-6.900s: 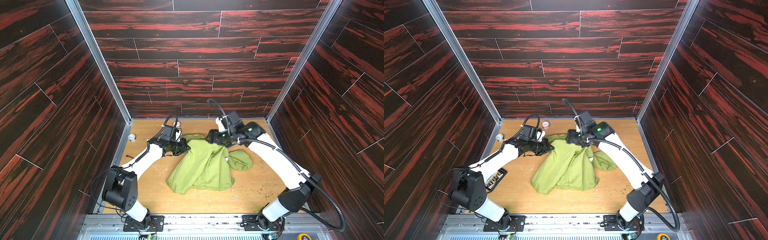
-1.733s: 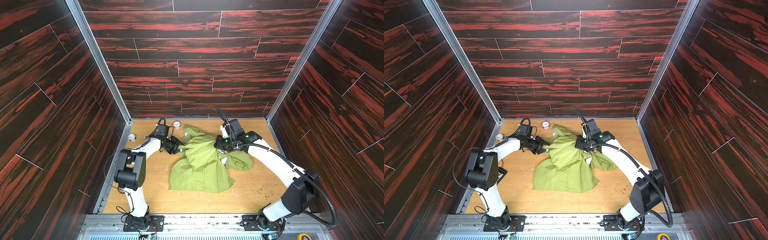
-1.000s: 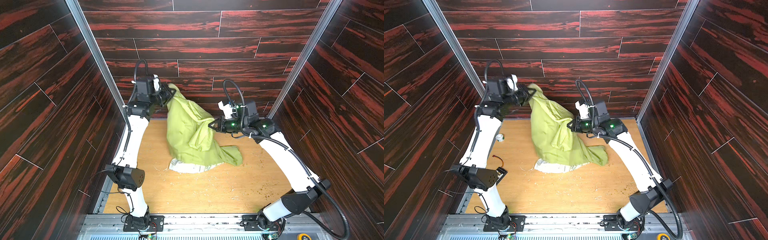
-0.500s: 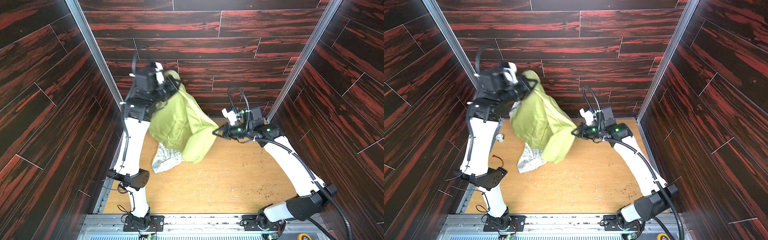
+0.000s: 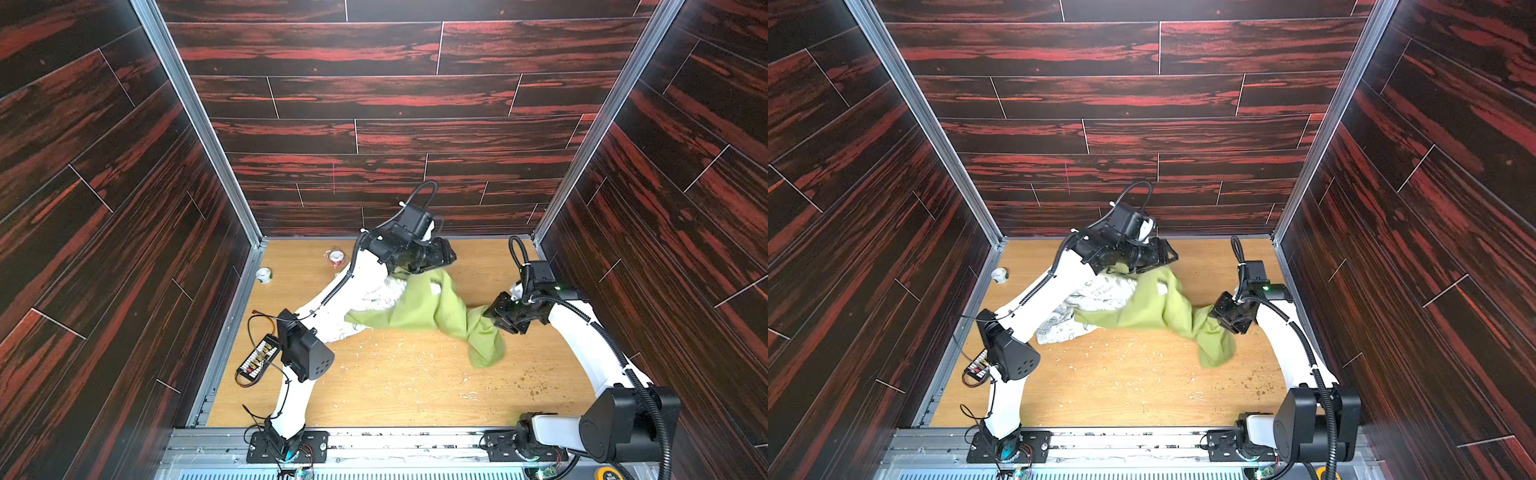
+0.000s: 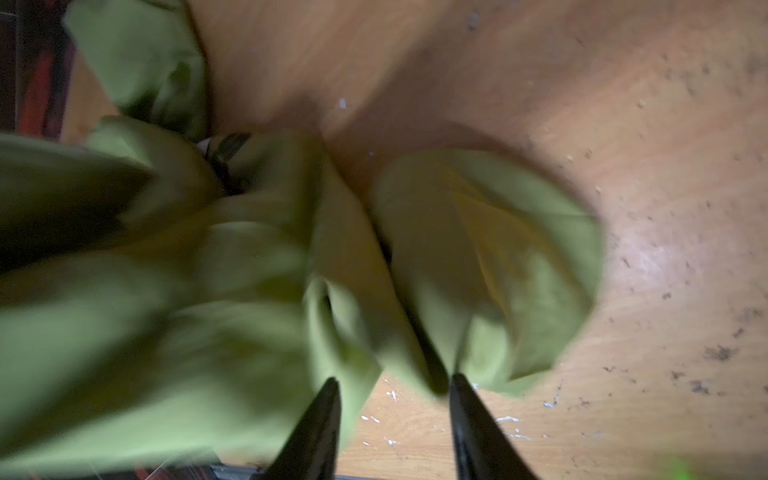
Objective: Zip up the jacket
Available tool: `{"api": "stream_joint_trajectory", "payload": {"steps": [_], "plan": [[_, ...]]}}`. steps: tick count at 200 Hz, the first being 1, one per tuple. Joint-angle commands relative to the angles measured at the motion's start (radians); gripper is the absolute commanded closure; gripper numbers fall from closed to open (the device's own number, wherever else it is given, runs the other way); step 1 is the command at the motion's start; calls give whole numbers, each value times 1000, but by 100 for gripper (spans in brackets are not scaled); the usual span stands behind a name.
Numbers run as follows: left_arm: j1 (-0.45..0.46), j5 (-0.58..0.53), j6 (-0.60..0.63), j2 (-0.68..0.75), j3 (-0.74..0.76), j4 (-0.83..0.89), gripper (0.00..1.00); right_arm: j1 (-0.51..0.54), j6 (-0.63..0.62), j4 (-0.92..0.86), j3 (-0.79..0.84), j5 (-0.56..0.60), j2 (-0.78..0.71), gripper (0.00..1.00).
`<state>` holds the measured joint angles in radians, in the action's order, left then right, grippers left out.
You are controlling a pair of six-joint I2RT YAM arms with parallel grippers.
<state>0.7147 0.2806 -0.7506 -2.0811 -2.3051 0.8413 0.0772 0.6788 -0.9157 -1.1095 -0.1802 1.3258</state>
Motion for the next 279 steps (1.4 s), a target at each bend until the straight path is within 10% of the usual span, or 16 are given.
{"api": "stream_joint_trajectory", "payload": {"steps": [1,45,144,279], "plan": [[-30,-83,120,56,-77,107,21,1,32,-20,-40,28,-28,39],[-88,-161,191,211,108,121,19,67,11,-14,-217,45,33,36],[-242,-186,129,780,1146,-136,23,555,-364,-137,-919,153,714,30],[-533,-3,-184,685,1328,-334,16,627,-460,-191,-1194,234,1051,31]]}}
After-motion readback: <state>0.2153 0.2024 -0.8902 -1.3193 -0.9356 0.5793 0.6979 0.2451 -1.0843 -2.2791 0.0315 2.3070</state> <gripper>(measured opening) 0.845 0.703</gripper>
